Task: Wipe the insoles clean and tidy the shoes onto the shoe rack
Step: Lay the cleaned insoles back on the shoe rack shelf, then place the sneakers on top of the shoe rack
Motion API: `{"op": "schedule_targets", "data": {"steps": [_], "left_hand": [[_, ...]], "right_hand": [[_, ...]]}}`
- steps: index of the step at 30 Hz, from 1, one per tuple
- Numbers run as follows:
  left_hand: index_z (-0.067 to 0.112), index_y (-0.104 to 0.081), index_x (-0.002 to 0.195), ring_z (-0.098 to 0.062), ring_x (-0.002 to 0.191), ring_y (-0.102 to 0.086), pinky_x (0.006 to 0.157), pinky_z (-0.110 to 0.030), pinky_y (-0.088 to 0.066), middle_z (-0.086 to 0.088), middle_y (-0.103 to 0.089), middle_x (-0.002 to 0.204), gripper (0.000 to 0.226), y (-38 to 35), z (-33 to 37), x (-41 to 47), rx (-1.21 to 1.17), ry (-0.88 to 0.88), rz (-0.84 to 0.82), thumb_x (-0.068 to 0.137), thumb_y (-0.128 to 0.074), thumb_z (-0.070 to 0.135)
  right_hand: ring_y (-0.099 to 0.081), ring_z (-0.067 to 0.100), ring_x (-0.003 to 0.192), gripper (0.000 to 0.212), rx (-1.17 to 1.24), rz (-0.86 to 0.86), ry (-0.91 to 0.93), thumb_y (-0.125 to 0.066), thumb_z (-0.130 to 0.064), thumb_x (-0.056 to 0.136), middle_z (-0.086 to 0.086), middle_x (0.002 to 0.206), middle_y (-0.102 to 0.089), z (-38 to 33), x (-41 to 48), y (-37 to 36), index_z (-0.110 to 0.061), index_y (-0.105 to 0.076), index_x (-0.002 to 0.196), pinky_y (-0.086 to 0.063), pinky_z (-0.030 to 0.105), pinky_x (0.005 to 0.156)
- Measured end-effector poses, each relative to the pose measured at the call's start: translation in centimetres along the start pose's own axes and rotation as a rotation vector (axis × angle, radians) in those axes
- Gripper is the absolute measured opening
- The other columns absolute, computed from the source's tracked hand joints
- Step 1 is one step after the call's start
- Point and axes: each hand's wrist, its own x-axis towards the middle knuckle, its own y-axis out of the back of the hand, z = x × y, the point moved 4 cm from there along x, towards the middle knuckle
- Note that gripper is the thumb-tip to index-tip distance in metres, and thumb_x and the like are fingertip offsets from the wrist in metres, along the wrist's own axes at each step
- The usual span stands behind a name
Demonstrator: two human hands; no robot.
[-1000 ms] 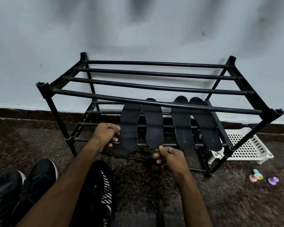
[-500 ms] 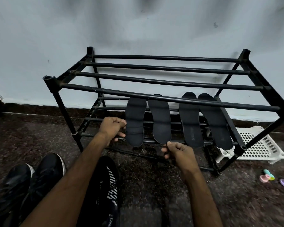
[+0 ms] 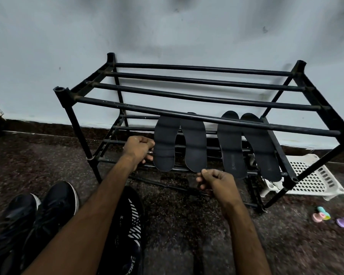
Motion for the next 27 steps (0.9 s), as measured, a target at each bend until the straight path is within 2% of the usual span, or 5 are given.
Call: {"op": "schedule_targets", "data": {"steps": [12,17,20,23,27], "left_hand": [[0.006,-0.062,0.092,-0.016,0.044,-0.055,0.032,-0.02,-0.037,-0.011,-0.066,0.08,0.009,0.4,0.0,-0.5,-0.003,-0.04,0.031,0.097,-0.056,0.009],[0.015,-0.062,0.092,-0.014,0.044,-0.057,0.035,-0.022,-0.041,-0.004,-0.069,0.082,0.008,3.5,0.8,-3.2,-0.022,-0.233,0.27,0.097,-0.056,0.013],[0.025,-0.063,0.085,-0.017,0.051,-0.062,0.051,-0.035,-0.054,-0.001,-0.069,0.077,0.014,7.1,-1.2,-6.3,-0.021,-0.292,0.369,0.096,-0.059,0.018],[0.023,-0.066,0.085,-0.027,0.065,-0.067,0.067,-0.047,-0.059,-0.003,-0.07,0.075,0.009,10.7,-6.0,-9.8,0.161,-0.196,0.331,0.093,-0.061,0.021],[0.03,-0.063,0.075,-0.025,0.077,-0.068,0.071,-0.036,-0.054,0.005,-0.071,0.08,0.021,14.2,-11.6,-16.4,0.477,-0.062,0.279,0.09,-0.059,0.015]], "right_hand": [[-0.054,0.013,0.06,0.025,-0.034,-0.039,-0.009,-0.059,-0.022,0.098,0.006,0.077,-0.07,0.0,-0.8,0.0,-0.007,-0.067,0.081,-0.042,0.022,0.045],[-0.054,0.01,0.053,0.028,-0.051,0.022,-0.063,-0.059,-0.026,0.097,0.006,0.075,-0.072,2.1,-3.4,1.3,-0.004,-0.069,0.082,-0.043,0.02,0.049],[-0.053,0.011,0.052,0.024,0.022,-0.013,-0.168,-0.057,-0.019,0.098,0.005,0.07,-0.07,6.4,-6.6,0.1,-0.008,-0.069,0.08,-0.041,0.021,0.048],[-0.061,0.013,0.058,0.026,-0.23,-0.101,-0.207,-0.064,-0.018,0.093,-0.001,0.066,-0.072,10.7,-9.8,-3.1,-0.014,-0.07,0.069,-0.045,0.023,0.058],[-0.064,0.004,0.068,0.016,-0.412,-0.206,-0.044,-0.066,-0.02,0.089,-0.008,0.073,-0.073,9.8,-14.2,-9.0,-0.023,-0.07,0.074,-0.049,0.021,0.067]]}}
